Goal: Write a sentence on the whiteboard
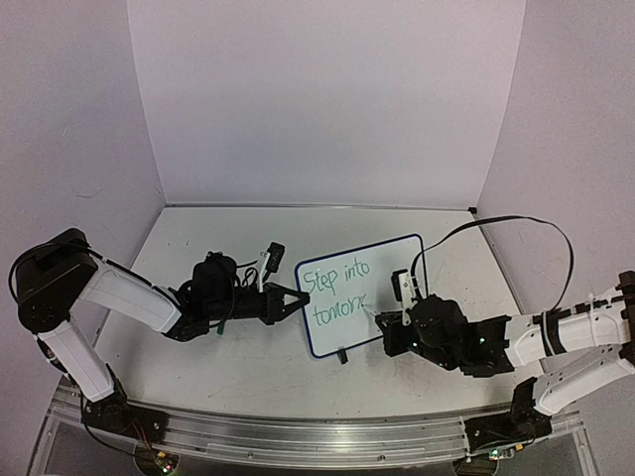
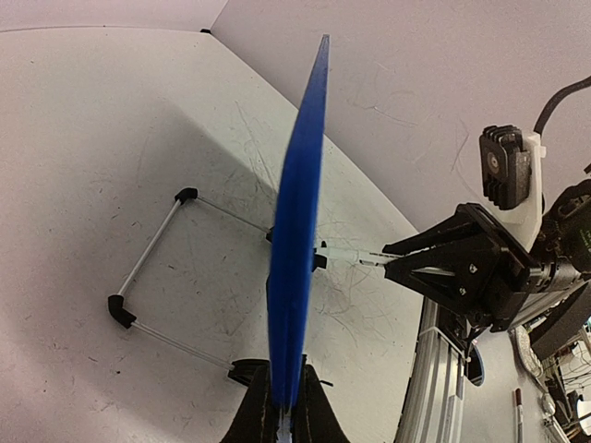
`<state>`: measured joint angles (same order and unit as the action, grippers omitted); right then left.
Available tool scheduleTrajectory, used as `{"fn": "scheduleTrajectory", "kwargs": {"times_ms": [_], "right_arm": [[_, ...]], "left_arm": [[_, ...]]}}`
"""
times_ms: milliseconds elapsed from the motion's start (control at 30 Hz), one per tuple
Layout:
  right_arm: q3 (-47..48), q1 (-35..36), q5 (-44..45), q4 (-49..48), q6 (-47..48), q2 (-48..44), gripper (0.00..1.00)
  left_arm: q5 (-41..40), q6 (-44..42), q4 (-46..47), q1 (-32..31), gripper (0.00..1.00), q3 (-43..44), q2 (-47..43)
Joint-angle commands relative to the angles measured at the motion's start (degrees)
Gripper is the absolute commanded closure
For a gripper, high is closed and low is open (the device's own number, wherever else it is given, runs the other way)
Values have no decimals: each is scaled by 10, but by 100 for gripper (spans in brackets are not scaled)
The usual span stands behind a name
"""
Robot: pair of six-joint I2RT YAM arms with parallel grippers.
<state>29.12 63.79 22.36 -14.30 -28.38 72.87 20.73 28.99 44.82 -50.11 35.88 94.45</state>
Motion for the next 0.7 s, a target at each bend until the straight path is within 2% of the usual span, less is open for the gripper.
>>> {"fn": "scheduleTrajectory", "kwargs": {"times_ms": [0, 667], "right_arm": [[-2, -2, 30, 32, -16, -10, 100], [11, -8, 71, -34, 0, 3, 100]], "left_arm": [[-10, 1, -26, -2, 100, -5, -14], [-10, 4, -27, -3, 100, -4, -14]]}}
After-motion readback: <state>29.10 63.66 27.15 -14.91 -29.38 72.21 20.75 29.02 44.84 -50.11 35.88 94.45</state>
